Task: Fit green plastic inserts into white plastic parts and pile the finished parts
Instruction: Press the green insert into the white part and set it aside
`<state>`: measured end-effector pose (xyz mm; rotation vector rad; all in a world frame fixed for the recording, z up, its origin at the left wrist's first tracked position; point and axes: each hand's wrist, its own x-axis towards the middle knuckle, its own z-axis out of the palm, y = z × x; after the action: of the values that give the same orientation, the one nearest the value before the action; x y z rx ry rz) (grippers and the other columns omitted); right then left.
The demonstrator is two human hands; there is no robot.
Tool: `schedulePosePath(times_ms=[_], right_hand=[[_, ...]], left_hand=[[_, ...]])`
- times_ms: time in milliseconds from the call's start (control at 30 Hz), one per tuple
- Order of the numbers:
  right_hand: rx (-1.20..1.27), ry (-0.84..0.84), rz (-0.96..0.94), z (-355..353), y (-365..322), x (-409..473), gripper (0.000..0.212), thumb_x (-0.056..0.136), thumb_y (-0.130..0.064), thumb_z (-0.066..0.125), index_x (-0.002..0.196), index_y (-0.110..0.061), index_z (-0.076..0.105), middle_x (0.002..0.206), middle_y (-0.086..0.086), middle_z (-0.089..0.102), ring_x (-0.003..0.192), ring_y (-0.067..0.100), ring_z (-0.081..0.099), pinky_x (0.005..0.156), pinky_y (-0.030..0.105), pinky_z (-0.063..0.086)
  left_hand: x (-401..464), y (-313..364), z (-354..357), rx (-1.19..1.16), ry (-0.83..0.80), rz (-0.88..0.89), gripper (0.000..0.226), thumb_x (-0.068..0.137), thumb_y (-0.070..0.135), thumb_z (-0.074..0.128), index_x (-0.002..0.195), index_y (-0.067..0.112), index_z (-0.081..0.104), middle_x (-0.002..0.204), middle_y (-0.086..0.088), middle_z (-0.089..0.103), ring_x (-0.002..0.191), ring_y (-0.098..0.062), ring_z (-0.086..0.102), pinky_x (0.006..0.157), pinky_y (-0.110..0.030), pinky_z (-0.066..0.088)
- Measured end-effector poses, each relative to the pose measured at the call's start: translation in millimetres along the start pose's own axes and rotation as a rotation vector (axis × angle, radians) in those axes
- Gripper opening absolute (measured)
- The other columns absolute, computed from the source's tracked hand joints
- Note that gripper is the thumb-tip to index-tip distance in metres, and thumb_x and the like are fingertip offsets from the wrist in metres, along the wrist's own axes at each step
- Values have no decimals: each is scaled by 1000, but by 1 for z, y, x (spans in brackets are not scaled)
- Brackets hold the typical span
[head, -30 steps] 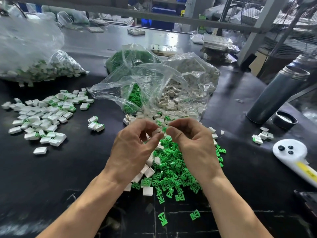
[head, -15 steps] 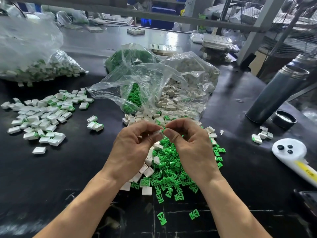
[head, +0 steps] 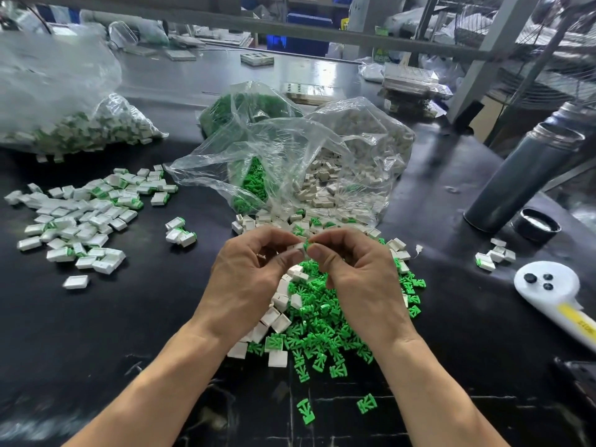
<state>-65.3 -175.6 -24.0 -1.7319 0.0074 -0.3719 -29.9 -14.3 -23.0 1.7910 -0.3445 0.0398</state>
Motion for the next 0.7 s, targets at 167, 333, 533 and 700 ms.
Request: schedulePosePath(times_ms=[167,333,533,700], right_hand=[[11,52,19,9,2,-3,16,91,-11,77,86,-26,74,80,-7,74,66,1,62,62,18,50],[55,86,15,12,2,-5,19,91,-7,76,83,-25,75,78,-1,73,62,8,60,59,24,51],[79,118,38,15,4,-5,22,90,-4,76,82,-25,75,74,-2,72,61,7,58,58,23,50],[77,94,57,15,4,-4,24,89,-4,77,79,-26,75,73,-7,72,62,3,59,59,18,48]], left_hand=[[0,0,3,32,44,-12,9,88,16,79,90,24,76,83,13,75,81,-4,70,73,-21,56],[1,0,6,-29,54,-17,11,87,8,78,89,19,77,82,11,77,80,-3,72,73,-16,56],[2,-2,9,-4,47,-30,13,87,6,78,86,19,77,81,7,76,79,-7,72,70,-18,56],[2,-2,6,-42,18,-44,16,86,0,77,85,16,78,80,5,76,71,-3,69,60,-15,53]])
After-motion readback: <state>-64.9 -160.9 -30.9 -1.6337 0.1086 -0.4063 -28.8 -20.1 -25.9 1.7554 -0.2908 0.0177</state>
